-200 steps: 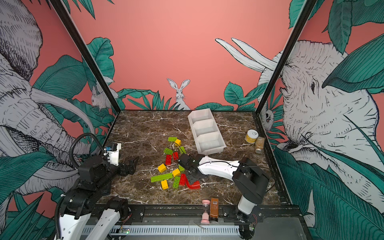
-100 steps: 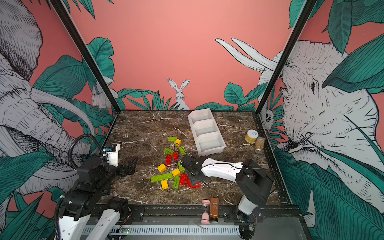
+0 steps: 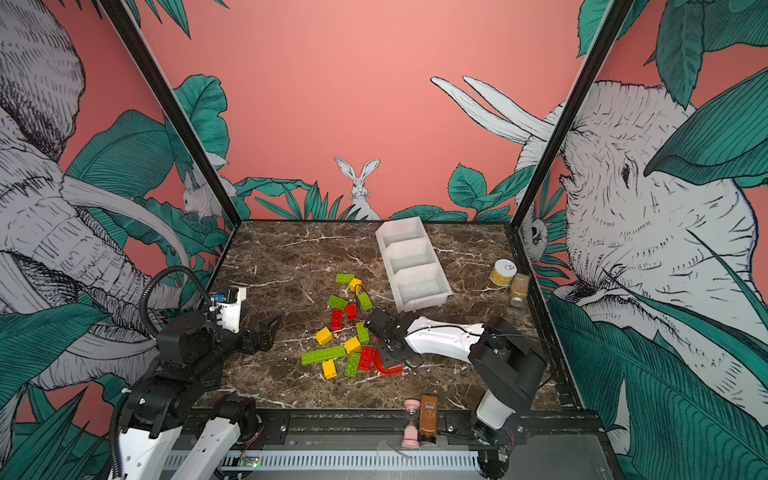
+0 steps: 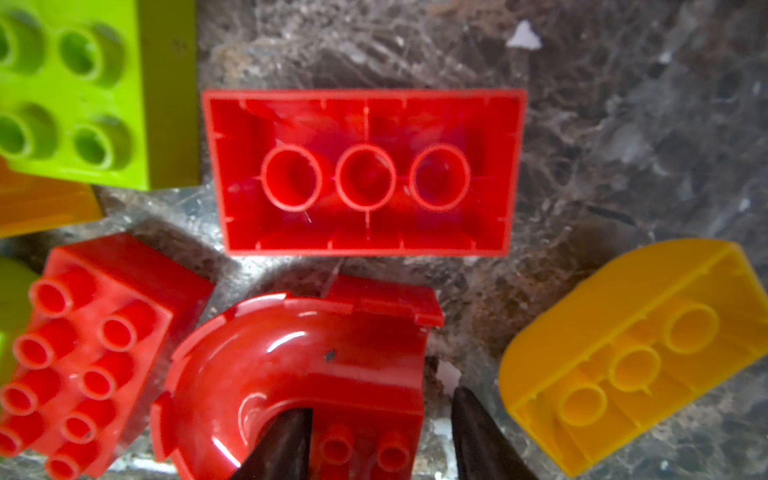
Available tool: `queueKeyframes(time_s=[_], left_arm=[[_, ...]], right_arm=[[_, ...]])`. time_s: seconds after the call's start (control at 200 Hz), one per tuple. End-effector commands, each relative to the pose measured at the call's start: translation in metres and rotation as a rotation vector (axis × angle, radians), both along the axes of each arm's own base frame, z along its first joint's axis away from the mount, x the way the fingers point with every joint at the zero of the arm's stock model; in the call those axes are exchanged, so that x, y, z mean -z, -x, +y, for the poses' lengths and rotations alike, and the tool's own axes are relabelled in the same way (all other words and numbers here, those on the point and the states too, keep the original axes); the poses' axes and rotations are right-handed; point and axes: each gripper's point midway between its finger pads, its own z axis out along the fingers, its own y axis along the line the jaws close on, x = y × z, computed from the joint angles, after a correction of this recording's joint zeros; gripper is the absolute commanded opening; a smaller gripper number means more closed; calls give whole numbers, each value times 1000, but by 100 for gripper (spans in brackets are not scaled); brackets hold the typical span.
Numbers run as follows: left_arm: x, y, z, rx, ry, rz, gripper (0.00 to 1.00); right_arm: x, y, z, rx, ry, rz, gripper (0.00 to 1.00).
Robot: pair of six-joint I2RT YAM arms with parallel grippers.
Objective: Sort the legos into containers by color
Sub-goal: 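Close the right gripper on the red arch brick and lift it, then carry the red arch brick to the tray compartment nearest the right arm and release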
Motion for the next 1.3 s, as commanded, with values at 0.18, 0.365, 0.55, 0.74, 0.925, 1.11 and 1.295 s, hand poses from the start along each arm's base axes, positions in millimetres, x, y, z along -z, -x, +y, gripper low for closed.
queueKeyframes(time_s=[0.18, 0.365, 0.55, 0.74, 0.925, 1.11, 1.295], left_arm=[[-7, 4, -33, 156, 133, 26, 99], [-13, 7, -48, 224, 221, 42, 99], [-9, 10, -49, 244, 221, 14, 99], [-8, 6, -47, 223, 226, 4, 99], [-6, -5, -53, 226, 293, -12, 99], [-8, -4, -46, 209, 204, -17, 99], [-10, -3, -44, 209, 189, -37, 99]], right_arm=[[-9, -4, 3, 23, -63, -34, 35], [-27, -9, -6, 45, -77, -80, 27], [-63, -17, -12, 58, -126, -119, 23], [-108, -40, -19, 72, -198, -170, 23], [-135, -89, -41, 107, -182, -240, 23], [-136, -146, -56, 154, -175, -260, 23], [-118, -188, -67, 184, -115, -233, 23]])
